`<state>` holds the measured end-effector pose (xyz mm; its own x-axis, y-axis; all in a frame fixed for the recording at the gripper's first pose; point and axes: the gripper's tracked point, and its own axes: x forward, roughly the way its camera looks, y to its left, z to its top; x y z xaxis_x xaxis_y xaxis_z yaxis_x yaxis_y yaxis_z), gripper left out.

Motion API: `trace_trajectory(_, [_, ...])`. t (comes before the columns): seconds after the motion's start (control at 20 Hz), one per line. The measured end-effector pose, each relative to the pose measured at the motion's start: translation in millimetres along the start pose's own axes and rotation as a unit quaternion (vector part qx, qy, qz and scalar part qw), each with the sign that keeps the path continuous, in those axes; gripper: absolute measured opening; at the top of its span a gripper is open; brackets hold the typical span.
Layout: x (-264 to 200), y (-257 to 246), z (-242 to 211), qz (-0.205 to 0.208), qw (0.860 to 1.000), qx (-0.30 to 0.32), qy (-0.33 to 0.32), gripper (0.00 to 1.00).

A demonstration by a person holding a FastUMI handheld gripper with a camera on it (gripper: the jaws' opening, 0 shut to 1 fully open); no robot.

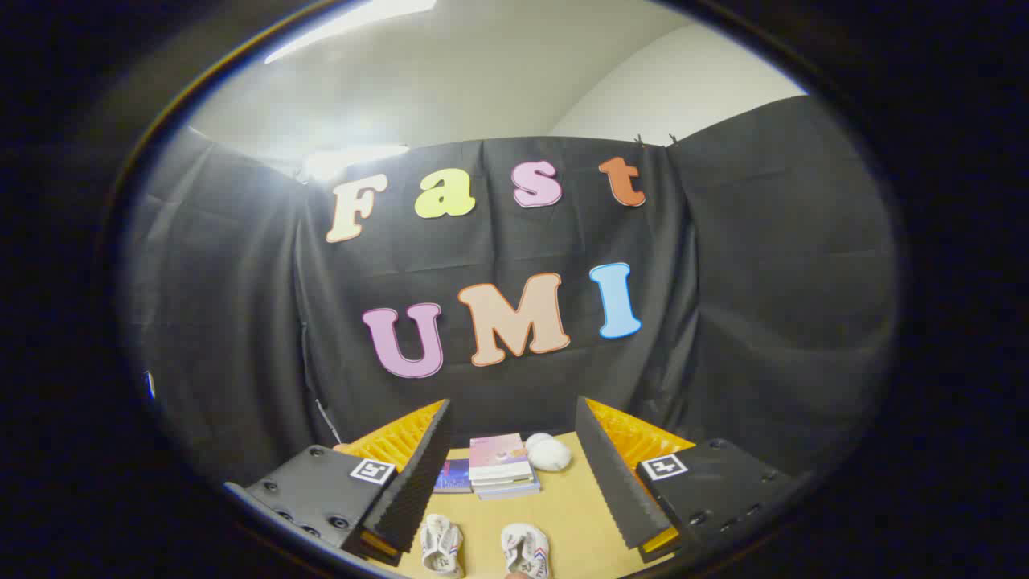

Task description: Open the storage box then place both shoes into the box .Put the left shoe in first, then the right shoe, with the right side of both shoes facing outward in a uniform manner.

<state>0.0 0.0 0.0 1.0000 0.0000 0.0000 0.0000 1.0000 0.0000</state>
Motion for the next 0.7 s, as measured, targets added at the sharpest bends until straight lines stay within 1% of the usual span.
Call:
trace_trajectory(0.15, [-2,3,0,-0.003,1.000,-0.003,0.000,0.95])
trace_trajectory(0.45, [-7,11,7,0.004,1.000,-0.003,-0.007,0.95])
trace_trajectory(0.7, [-13,16,0,0.010,1.000,0.006,0.001,0.95])
